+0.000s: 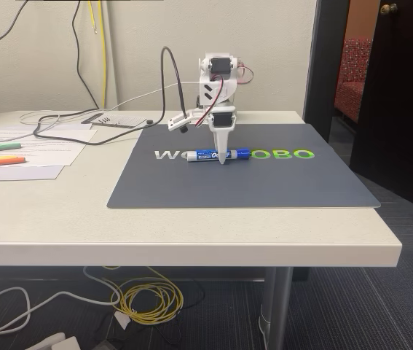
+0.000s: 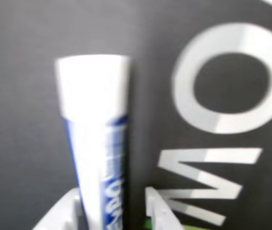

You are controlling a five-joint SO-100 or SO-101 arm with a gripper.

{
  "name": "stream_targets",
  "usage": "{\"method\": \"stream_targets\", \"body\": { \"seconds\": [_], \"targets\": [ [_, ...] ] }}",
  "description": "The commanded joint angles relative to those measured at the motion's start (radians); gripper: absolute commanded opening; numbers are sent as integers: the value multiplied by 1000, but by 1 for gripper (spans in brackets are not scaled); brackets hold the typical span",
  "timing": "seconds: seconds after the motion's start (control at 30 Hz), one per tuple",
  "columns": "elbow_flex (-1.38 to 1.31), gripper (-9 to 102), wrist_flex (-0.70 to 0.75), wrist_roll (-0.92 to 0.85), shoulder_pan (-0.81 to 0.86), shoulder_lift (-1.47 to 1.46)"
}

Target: Pick up the blue marker.

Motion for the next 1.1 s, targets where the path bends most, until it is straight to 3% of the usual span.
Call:
{"method": "stream_targets", "body": {
  "seconds": [0.0, 1.07],
  "targets": [
    [-95, 14, 127, -2, -5, -2],
    [-95, 0, 118, 18, -2, 28]
  ]
}}
